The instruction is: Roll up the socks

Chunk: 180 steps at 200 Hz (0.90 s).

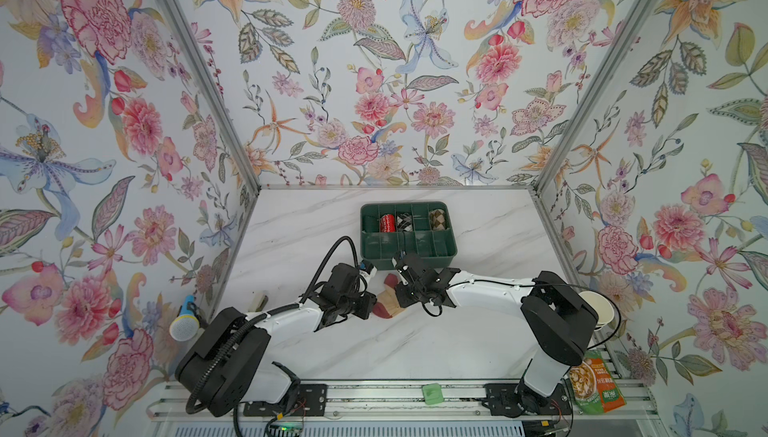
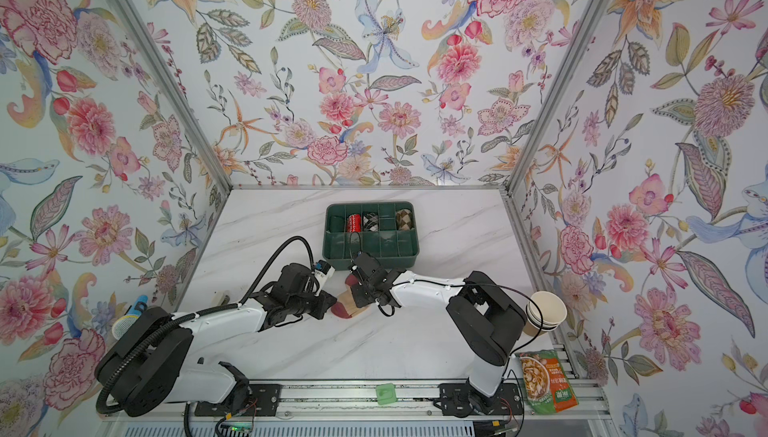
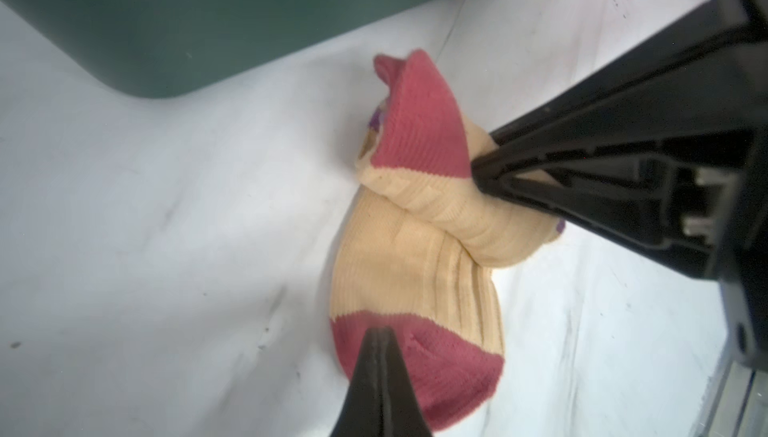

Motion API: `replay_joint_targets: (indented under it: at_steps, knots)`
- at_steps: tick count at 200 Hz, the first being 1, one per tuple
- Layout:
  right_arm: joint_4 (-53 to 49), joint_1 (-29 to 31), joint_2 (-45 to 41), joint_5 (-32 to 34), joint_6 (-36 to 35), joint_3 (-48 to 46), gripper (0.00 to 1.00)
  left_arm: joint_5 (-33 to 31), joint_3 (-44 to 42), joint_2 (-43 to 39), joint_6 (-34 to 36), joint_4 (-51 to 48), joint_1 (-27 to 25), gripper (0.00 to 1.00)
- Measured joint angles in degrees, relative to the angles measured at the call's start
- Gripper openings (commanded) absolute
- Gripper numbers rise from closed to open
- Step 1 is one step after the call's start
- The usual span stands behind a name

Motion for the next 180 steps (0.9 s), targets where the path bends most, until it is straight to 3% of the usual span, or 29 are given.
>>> replay_joint_targets:
  at_steps: [47, 85, 180]
  knots:
    - [-1.6, 0.7, 0.0, 1.0, 0.0, 0.6, 0.0, -0.4, -2.9, -5.2, -4.9, 0.9, -5.4, 0.0]
    - [-2.0, 1.1, 0.0, 1.5, 0.4, 0.9, 0.0, -2.0, -3.0, -9.2, -7.0, 4.6, -6.4, 0.0]
    - [-2.4, 1.4, 0.1, 1.9, 0.5, 1.0, 0.0, -4.1, -5.0, 2.7, -10.7, 11.5, -10.5, 0.0]
